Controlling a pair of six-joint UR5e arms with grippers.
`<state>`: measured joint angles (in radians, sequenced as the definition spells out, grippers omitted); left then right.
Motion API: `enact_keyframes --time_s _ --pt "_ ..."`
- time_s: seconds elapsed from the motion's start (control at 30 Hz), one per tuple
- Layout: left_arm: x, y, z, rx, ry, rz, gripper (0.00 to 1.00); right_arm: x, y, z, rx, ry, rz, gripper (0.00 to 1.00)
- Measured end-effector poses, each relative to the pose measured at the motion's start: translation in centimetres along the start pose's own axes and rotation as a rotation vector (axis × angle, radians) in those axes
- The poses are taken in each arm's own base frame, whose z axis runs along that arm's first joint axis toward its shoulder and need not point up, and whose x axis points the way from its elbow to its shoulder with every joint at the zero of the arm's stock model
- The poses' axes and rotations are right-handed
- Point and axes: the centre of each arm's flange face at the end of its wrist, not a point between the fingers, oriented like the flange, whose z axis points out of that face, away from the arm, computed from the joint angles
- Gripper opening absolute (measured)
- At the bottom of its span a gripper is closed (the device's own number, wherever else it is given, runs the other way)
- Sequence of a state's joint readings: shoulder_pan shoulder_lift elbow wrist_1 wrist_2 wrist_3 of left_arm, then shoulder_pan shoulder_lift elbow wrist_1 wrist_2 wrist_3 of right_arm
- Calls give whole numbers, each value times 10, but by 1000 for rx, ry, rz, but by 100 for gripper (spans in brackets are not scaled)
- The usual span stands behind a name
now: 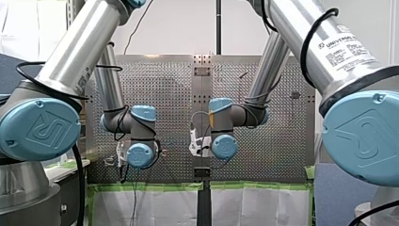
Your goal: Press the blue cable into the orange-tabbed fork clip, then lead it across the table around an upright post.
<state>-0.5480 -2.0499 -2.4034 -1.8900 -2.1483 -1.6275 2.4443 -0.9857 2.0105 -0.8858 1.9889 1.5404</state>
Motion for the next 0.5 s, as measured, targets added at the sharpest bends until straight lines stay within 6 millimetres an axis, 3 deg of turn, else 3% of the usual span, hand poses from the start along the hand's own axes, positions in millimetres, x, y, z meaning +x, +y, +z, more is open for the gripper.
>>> enact_keyframes --time_s 0.27,0.5 --pt "-6 7 0 1 -19 -37 0 1 4 10 -6 13 24 2" --pt "-17 29 -5 2 -20 -100 0 36 13 38 -3 96 123 2"
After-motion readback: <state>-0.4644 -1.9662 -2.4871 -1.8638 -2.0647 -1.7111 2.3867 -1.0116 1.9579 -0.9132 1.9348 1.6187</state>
